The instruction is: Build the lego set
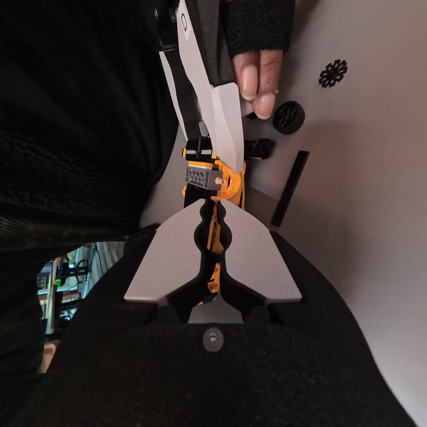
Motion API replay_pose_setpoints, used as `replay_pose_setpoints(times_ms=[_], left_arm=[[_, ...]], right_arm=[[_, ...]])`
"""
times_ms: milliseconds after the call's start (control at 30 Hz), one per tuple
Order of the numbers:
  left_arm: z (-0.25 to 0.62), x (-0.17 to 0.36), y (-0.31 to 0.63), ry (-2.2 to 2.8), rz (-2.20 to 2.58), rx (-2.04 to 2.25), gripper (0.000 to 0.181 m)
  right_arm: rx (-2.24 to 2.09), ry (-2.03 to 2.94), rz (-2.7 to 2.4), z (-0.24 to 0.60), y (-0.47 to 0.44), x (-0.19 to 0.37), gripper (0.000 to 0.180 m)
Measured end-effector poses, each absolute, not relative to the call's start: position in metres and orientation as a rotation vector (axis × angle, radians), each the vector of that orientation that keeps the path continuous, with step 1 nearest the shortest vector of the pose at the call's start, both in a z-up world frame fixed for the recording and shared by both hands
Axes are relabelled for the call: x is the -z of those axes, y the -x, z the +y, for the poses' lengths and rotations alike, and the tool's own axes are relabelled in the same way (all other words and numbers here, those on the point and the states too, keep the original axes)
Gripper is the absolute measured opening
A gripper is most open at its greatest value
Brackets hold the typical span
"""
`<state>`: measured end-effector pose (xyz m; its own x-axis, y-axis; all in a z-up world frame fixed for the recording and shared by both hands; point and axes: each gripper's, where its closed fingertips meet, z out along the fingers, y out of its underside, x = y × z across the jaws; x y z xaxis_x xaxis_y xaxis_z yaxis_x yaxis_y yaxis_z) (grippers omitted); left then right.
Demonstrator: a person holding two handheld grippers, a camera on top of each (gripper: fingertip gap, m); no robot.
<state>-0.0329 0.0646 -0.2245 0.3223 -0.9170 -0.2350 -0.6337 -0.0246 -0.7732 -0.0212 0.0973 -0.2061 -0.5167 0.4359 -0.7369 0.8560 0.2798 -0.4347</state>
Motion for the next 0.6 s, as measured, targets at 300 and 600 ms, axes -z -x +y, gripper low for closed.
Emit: replay_pose_setpoints(times_ms=[300,600], left_arm=[[0.0626,0.2255,0.0315,1.75,1.396,0.45,0.074],[0.062,0.2254,0.0314,1.755,1.391,0.461,0.074]], right_arm=[[1.214,-1.154,1.972,0.0955,0.0195,0.2066,0.005],[1.226,-1.171,1.974,0.0908,0.0182,0.2042,0.004]])
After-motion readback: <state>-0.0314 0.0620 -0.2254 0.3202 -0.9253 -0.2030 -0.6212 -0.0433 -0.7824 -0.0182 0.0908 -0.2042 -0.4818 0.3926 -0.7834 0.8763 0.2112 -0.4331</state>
